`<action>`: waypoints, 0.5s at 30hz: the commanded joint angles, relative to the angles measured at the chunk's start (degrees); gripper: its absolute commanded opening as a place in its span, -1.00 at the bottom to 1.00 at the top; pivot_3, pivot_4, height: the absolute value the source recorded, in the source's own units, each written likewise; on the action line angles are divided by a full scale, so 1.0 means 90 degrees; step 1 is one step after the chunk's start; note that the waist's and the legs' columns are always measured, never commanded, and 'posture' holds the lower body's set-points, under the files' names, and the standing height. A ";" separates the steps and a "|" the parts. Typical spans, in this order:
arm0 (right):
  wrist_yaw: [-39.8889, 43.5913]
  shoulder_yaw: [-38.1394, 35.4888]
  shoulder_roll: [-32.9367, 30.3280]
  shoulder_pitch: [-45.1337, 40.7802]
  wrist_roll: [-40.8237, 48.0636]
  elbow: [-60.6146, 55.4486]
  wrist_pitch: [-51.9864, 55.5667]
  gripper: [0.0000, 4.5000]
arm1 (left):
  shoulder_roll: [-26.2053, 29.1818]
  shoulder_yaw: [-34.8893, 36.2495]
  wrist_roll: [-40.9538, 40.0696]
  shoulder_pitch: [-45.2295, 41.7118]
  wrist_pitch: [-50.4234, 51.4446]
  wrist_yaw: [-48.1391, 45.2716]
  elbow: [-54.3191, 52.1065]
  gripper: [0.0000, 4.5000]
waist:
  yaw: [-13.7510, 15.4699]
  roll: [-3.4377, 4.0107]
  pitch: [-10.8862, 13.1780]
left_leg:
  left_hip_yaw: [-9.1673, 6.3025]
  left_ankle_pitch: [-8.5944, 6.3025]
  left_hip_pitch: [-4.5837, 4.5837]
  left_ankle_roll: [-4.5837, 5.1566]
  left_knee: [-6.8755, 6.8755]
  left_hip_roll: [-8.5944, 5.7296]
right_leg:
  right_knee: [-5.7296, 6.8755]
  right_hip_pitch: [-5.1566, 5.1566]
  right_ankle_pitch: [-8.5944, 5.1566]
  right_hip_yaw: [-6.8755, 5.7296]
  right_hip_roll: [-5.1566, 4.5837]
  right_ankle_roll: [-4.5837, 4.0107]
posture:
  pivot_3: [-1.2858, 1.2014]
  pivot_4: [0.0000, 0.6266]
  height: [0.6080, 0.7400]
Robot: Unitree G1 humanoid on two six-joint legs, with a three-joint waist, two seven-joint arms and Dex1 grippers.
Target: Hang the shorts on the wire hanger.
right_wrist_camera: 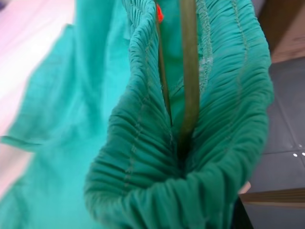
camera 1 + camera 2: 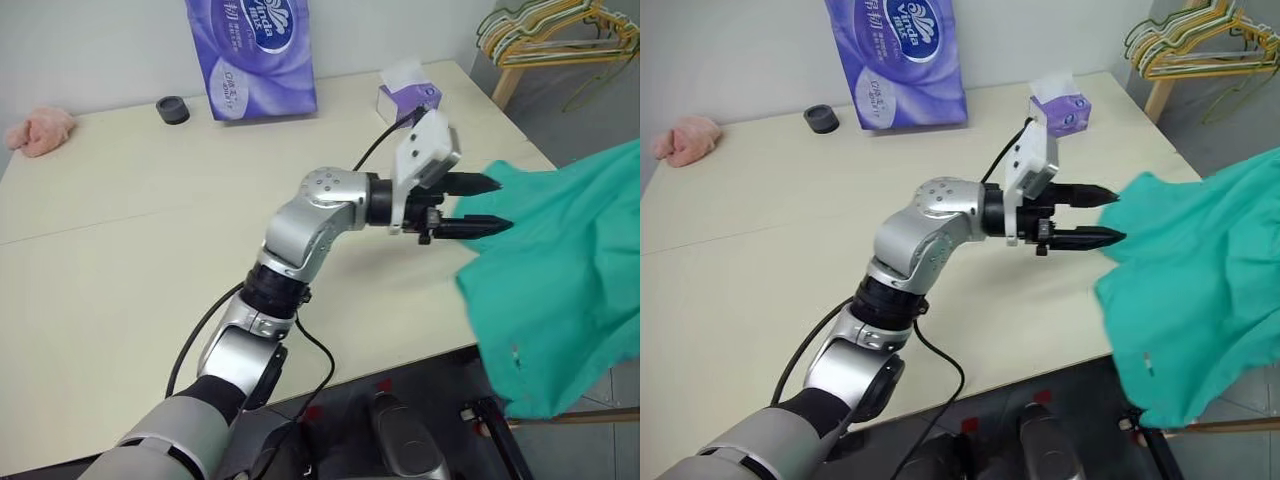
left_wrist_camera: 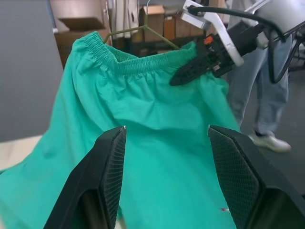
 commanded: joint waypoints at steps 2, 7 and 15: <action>-0.0197 -0.0014 -0.0589 -0.0332 -0.0016 0.0910 -0.0408 -1.00 | -0.0181 0.0025 -0.0007 -0.0298 -0.0277 0.0132 0.0050 0.28 | 0.0002 0.0000 0.0001 | 0.0013 -0.0008 -0.0005 0.0014 -0.0001 0.0002 | -0.0026 0.0000 0.0006 0.0011 -0.0002 0.0011 | -0.31 -0.10 1.00; 0.0219 0.0400 -0.1024 -0.0939 -0.0647 0.2010 -0.0392 -1.00 | -0.0337 0.0050 -0.0001 -0.0455 -0.0410 0.0267 0.0192 0.28 | 0.0034 0.0025 -0.0006 | 0.0055 -0.0031 -0.0008 0.0052 -0.0002 0.0002 | -0.0084 -0.0001 0.0020 0.0055 -0.0002 0.0039 | -0.29 -0.12 1.00; 0.1797 0.1430 -0.1540 -0.2180 -0.2584 0.4067 -0.0265 -1.00 | -0.0625 0.0091 -0.0064 -0.0729 -0.0656 0.0327 0.0455 0.28 | 0.0053 0.0051 -0.0019 | 0.0127 -0.0068 -0.0003 0.0105 -0.0001 -0.0011 | -0.0102 -0.0012 0.0008 0.0140 -0.0018 0.0085 | -0.27 -0.13 1.00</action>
